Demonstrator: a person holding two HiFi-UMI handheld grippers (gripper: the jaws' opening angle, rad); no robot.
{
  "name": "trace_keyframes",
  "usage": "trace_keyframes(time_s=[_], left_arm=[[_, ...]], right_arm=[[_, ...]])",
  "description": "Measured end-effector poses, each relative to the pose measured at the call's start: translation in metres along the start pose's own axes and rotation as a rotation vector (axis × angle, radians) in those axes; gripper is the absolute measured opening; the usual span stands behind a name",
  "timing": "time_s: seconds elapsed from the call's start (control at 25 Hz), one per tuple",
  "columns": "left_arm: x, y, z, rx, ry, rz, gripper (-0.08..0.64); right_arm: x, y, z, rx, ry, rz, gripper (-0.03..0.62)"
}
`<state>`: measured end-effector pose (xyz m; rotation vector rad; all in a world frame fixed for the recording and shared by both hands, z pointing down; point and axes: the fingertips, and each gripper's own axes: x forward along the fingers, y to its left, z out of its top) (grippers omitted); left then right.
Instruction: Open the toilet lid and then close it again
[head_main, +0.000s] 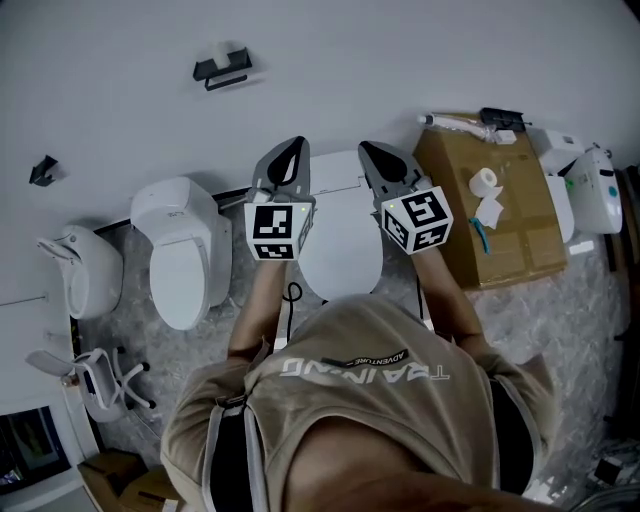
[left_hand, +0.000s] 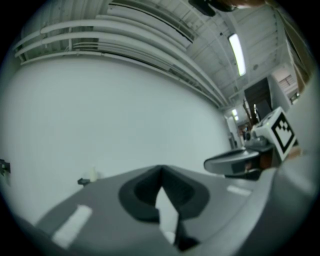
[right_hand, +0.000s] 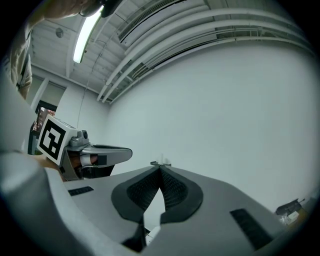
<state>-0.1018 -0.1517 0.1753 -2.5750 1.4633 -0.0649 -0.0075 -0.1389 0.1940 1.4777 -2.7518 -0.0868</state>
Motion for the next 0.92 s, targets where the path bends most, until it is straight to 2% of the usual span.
trace_keyframes(time_s=[0.32, 0.92], left_arm=[[-0.003, -0.005, -0.012, -0.004, 0.025, -0.021, 0.003], [0.011, 0.01, -0.002, 0.017, -0.009, -0.014, 0.003]], right_arm=[[-0.001, 0.004, -0.011, 0.005, 0.028, 0.008, 0.012], [0.021, -0.001, 0.001, -0.026, -0.008, 0.014, 0.012]])
